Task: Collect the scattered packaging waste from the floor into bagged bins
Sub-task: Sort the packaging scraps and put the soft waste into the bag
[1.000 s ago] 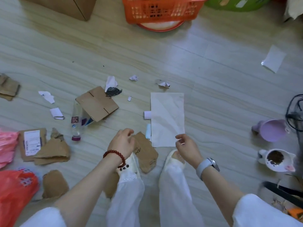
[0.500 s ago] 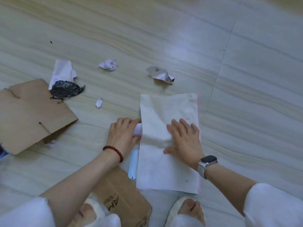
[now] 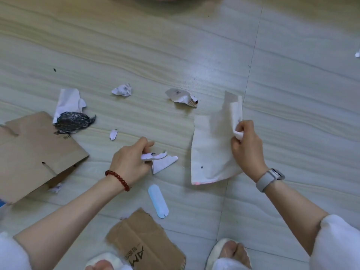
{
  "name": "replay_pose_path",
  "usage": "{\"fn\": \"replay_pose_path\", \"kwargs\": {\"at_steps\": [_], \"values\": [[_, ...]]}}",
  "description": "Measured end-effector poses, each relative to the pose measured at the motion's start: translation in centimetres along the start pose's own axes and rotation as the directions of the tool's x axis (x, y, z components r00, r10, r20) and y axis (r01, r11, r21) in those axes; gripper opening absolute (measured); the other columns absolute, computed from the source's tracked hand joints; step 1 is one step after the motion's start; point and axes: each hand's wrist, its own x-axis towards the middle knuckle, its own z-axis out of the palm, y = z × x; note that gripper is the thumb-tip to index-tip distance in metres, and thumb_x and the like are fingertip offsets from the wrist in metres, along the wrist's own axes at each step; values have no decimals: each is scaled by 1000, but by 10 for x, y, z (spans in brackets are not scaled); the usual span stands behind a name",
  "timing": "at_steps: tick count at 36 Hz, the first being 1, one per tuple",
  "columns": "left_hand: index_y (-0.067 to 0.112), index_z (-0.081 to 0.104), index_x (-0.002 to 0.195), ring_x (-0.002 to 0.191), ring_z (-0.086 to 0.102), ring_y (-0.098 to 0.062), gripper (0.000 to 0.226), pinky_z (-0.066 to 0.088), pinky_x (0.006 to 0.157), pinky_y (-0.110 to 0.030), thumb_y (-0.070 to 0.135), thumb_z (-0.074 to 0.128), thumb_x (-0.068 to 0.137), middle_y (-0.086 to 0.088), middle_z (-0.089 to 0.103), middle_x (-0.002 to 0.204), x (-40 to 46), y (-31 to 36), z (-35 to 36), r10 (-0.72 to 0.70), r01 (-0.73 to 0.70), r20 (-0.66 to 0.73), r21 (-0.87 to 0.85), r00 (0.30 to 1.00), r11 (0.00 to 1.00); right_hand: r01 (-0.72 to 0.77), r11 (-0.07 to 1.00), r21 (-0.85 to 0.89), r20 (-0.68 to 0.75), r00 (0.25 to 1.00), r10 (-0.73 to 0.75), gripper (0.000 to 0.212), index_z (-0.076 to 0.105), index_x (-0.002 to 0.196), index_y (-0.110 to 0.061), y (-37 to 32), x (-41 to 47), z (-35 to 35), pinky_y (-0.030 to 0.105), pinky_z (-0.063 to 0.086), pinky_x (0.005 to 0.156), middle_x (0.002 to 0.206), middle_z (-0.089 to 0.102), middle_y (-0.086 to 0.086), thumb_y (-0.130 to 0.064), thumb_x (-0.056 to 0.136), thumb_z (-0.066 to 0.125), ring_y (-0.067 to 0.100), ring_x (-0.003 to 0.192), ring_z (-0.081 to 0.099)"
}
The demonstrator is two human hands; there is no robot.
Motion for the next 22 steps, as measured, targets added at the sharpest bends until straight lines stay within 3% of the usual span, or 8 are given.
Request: {"fn": "replay_pose_path", "kwargs": {"at_steps": [2, 4, 7, 10, 15, 17, 19, 22], "values": [[17, 55, 106, 90, 65, -28, 46, 43, 74, -31, 13, 46, 61, 6, 66, 102, -7, 0, 7, 212, -218, 74, 77, 974, 973, 43, 998, -38, 32, 999, -42, 59, 34, 122, -23, -2, 0, -3, 34, 33, 55, 100, 61, 19, 11, 75, 42, 39, 66, 53], [17, 51, 118, 101, 63, -29, 64, 45, 82, -39, 8, 44, 55, 7, 60, 118, -14, -5, 17, 442, -464, 142, 266, 886, 845, 127, 981, -144, 22, 992, -125, 82, 32, 136, -36, 1, 1, -1, 33, 36, 54, 112, 62, 14, 12, 70, 40, 35, 65, 52], [32, 47, 123, 121, 49, -38, 80, 45, 87, -57, 10, 59, 47, -7, 47, 139, -24, -10, 31, 561, -671, 373, 479, 739, 565, 284, 900, -331, -4, 953, -303, 71, 56, 125, -23, 5, -2, 3, 26, 31, 49, 91, 64, 11, 9, 63, 41, 33, 64, 58], [39, 47, 122, 129, 37, -38, 87, 42, 90, -62, 23, 74, 41, -12, 46, 139, -31, -15, 40, 537, -746, 518, 491, 665, 450, 395, 799, -453, 41, 905, -424, 51, 68, 106, -16, 6, -12, 11, 24, 27, 50, 76, 58, 13, 7, 63, 51, 30, 59, 56], [40, 44, 126, 131, 31, -39, 64, 31, 102, -62, 63, 54, 66, -10, 37, 143, -32, -32, 47, 543, -757, 528, 486, 653, 437, 612, 623, -487, 347, 790, -505, 46, 58, 112, -16, 6, -33, 35, 29, 34, 59, 92, 53, 9, -13, 73, 33, 27, 68, 52], [36, 50, 119, 126, 42, -38, 54, 36, 99, -59, 57, 49, 68, -8, 47, 135, -30, -34, 48, 585, -752, 474, 446, 659, 485, 654, 595, -466, 452, 755, -475, 54, 53, 121, -15, 16, -47, 42, 34, 39, 66, 113, 47, 8, -24, 70, 37, 29, 80, 52], [29, 56, 106, 115, 51, -36, 31, 43, 95, -54, 34, 49, 76, -8, 57, 120, -28, -33, 49, 652, -741, 357, 397, 669, 542, 705, 560, -435, 555, 700, -449, 63, 47, 131, -16, 27, -58, 46, 48, 43, 81, 135, 36, 8, -43, 74, 42, 33, 104, 45], [16, 56, 83, 92, 45, -27, 14, 52, 78, -40, 16, 43, 78, -9, 54, 99, -27, -30, 50, 680, -704, 206, 326, 704, 630, 766, 495, -411, 701, 612, -365, 84, 35, 140, -21, 38, -66, 48, 68, 29, 96, 150, 21, 7, -73, 73, 36, 38, 128, 26]]}}
